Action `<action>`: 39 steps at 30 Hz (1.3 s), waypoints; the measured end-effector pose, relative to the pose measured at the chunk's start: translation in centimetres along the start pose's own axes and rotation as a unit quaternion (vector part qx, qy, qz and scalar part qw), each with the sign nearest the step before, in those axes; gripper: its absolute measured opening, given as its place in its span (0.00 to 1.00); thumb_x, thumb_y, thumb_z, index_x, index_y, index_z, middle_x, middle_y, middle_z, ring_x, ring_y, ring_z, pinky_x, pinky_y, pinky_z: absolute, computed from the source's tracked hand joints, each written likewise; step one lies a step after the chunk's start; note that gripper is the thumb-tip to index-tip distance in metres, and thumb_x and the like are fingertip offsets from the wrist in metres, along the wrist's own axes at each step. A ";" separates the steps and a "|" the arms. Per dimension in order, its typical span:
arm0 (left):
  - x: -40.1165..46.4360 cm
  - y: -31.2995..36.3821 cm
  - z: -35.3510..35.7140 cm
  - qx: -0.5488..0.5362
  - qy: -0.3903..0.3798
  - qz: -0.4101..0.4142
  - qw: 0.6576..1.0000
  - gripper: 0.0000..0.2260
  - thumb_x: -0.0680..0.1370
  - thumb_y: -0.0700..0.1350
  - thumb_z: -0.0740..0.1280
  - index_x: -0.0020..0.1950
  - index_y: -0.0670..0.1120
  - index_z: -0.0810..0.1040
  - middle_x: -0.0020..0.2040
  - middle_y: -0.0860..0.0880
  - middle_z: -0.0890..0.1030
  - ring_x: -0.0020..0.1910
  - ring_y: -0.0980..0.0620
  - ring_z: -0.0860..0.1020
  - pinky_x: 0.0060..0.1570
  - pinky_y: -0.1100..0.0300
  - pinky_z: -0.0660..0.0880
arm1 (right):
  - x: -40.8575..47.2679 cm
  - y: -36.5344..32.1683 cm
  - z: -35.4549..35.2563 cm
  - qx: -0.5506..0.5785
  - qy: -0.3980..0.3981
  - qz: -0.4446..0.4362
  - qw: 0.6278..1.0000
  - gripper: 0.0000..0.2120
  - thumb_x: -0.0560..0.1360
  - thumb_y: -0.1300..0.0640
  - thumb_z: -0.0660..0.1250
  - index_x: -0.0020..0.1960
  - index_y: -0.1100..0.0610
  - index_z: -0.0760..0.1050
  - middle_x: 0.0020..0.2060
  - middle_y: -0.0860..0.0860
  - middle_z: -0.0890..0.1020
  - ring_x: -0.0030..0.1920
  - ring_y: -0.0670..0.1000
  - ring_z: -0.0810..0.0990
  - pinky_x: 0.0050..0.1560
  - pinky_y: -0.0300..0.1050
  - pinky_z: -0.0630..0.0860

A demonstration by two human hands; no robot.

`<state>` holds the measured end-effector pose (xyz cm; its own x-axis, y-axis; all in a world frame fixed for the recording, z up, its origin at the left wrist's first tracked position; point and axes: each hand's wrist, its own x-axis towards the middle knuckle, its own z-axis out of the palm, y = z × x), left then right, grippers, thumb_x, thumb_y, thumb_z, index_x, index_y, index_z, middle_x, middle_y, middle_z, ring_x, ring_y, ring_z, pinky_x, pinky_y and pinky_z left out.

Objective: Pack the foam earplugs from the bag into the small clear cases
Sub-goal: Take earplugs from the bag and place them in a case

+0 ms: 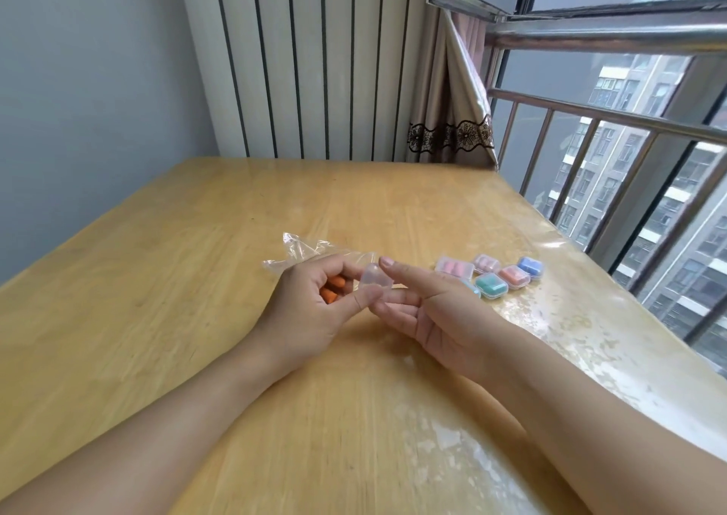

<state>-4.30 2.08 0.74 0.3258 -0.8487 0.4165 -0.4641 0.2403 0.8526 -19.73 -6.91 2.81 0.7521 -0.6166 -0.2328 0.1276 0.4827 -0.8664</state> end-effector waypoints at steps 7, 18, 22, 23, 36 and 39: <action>0.0 0.1 0.4 -0.070 0.028 -0.127 0.989 0.12 0.79 0.51 0.69 0.40 0.45 0.82 0.28 0.43 0.68 0.27 0.48 0.67 0.26 0.62 0.64 | -0.8 0.3 -0.3 -0.487 0.055 -0.307 0.816 0.18 0.74 0.53 0.77 0.63 0.51 0.81 0.53 0.46 0.83 0.46 0.47 0.84 0.44 0.41 0.83; -0.2 0.6 0.3 -0.061 -0.008 -0.114 0.992 0.08 0.76 0.51 0.72 0.44 0.47 0.85 0.31 0.45 0.67 0.28 0.48 0.68 0.28 0.59 0.67 | 0.1 0.6 -0.9 -0.369 0.042 -0.271 0.888 0.18 0.72 0.63 0.78 0.61 0.61 0.81 0.50 0.51 0.88 0.50 0.47 0.88 0.53 0.44 0.83; -0.2 0.2 0.2 0.069 0.042 -0.001 0.997 0.05 0.74 0.50 0.74 0.40 0.51 0.85 0.31 0.54 0.69 0.30 0.58 0.68 0.33 0.67 0.66 | -0.1 0.4 -0.5 -0.306 0.014 -0.218 0.926 0.13 0.77 0.62 0.73 0.61 0.60 0.81 0.51 0.51 0.88 0.54 0.49 0.87 0.58 0.50 0.83; -0.2 0.2 0.1 0.109 0.044 0.029 0.993 0.04 0.73 0.49 0.74 0.40 0.51 0.85 0.31 0.55 0.68 0.31 0.57 0.68 0.33 0.69 0.65 | -0.2 0.4 -0.4 -0.295 0.013 -0.213 0.931 0.11 0.77 0.60 0.73 0.59 0.60 0.82 0.50 0.52 0.88 0.53 0.51 0.87 0.57 0.51 0.83; -0.1 -0.2 -0.1 0.120 -0.041 0.043 0.991 0.08 0.72 0.49 0.72 0.43 0.44 0.86 0.32 0.55 0.69 0.32 0.59 0.68 0.34 0.70 0.65 | 0.2 0.7 -0.5 -0.503 0.043 -0.233 0.831 0.23 0.78 0.57 0.69 0.72 0.61 0.74 0.41 0.51 0.88 0.44 0.50 0.88 0.54 0.54 0.82; 0.1 -0.2 -0.6 0.099 -0.025 -0.005 0.995 0.04 0.77 0.42 0.72 0.46 0.45 0.87 0.33 0.53 0.76 0.29 0.61 0.70 0.31 0.69 0.68 | 0.3 0.7 -0.7 -0.525 0.037 -0.232 0.818 0.27 0.74 0.55 0.65 0.72 0.59 0.74 0.40 0.58 0.86 0.46 0.54 0.87 0.56 0.55 0.82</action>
<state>-3.73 2.25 0.82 0.2923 -0.8742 0.3878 -0.6152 0.1386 0.7761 -19.87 -7.15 1.83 0.7339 -0.6371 0.2357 -0.2672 -0.5898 -0.7621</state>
